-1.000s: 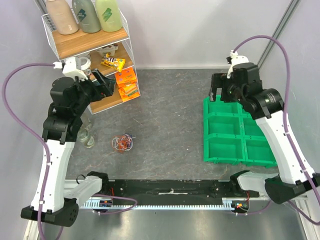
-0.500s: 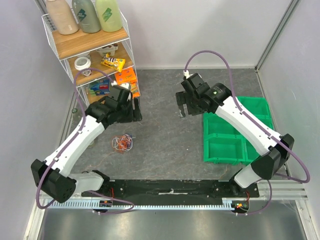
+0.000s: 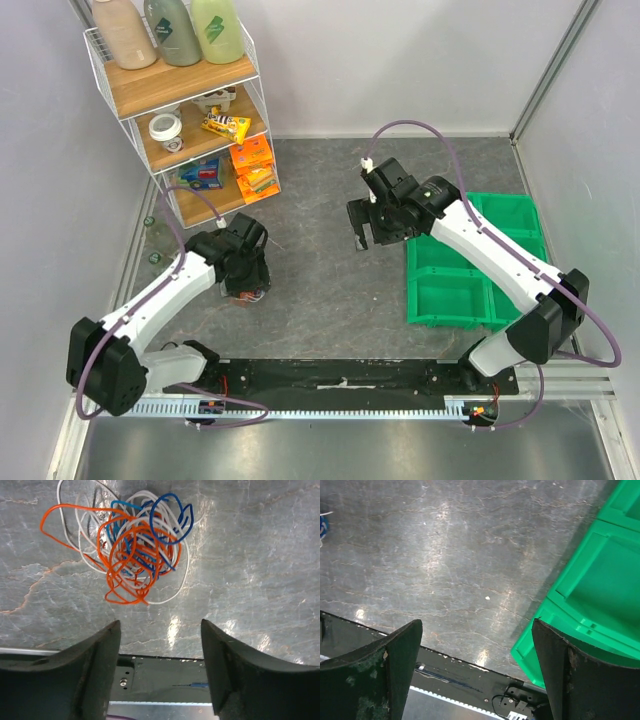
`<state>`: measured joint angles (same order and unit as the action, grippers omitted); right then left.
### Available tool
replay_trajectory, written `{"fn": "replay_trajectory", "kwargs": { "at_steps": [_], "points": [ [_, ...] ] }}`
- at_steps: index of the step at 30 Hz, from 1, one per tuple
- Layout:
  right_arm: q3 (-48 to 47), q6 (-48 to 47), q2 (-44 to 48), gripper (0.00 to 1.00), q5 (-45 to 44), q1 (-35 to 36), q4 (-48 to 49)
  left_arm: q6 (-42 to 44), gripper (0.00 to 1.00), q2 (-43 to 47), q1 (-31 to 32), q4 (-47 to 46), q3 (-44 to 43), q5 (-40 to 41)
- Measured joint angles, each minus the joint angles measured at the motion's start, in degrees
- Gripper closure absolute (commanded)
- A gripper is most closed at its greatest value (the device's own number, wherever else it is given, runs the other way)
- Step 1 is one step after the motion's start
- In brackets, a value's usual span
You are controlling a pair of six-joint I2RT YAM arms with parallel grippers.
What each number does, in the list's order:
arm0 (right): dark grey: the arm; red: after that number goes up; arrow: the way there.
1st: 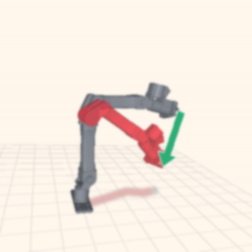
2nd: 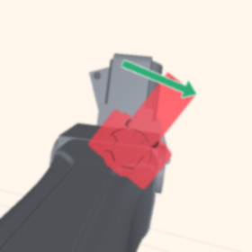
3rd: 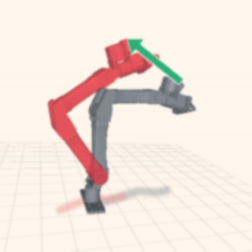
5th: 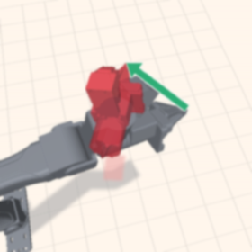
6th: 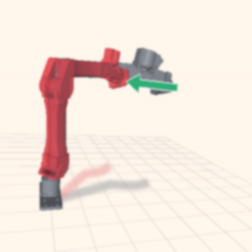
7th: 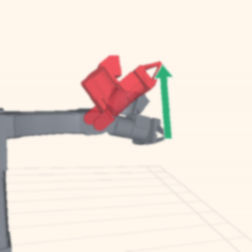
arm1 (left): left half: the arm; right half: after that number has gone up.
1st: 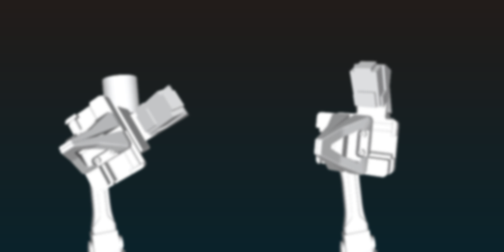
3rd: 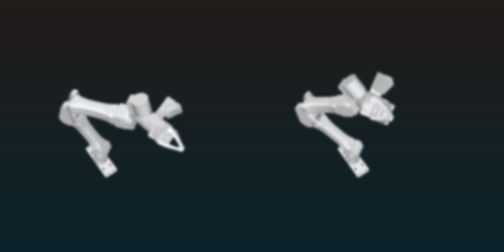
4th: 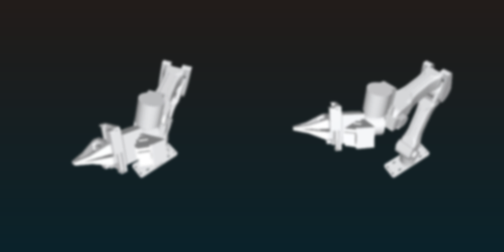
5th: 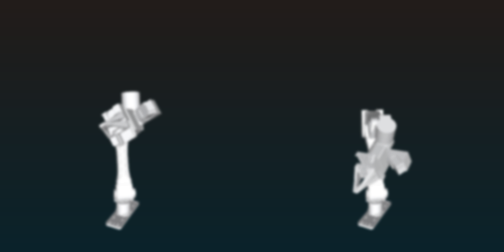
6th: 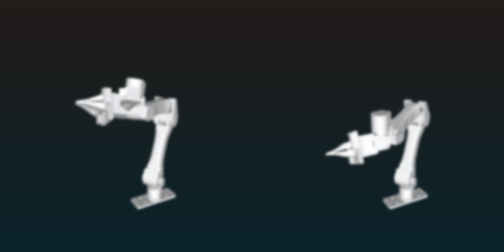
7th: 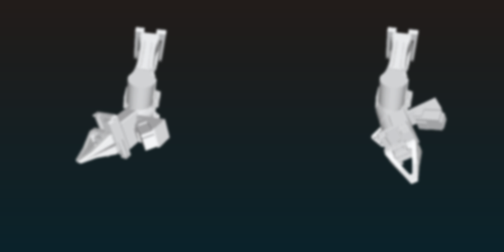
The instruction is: Untangle the cables
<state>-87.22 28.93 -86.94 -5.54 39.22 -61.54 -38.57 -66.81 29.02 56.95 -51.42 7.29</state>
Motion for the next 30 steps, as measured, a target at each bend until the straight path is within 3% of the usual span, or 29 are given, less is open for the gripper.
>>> {"fn": "replay_trajectory", "kwargs": {
  "at_steps": [3, 9, 14, 21, 30],
  "points": [
    [0.13, -0.07, -0.02, 0.02, 2.25, 0.02, 1.11, -0.96, 0.39, -2.84, 0.00, -1.09, 0.07, 0.22],
    [0.79, -0.20, -0.07, 0.02, 4.22, 0.02, 2.64, -1.36, 0.62, -7.89, 0.07, -4.07, -0.07, 1.33],
    [2.80, -0.20, -0.07, 0.02, 4.50, 0.02, 3.56, -1.36, 0.97, -9.44, 0.11, -4.28, -1.03, 2.71],
    [4.55, -0.57, -0.07, 0.02, 5.42, 0.00, 4.26, -1.29, 0.98, -8.59, 0.11, -3.21, -8.50, -0.46],
    [10.12, -3.54, 1.68, 0.07, 16.52, 0.00, 14.88, -3.26, 0.98, -5.29, 0.72, -11.34, -10.73, -21.90]
  ]
}}
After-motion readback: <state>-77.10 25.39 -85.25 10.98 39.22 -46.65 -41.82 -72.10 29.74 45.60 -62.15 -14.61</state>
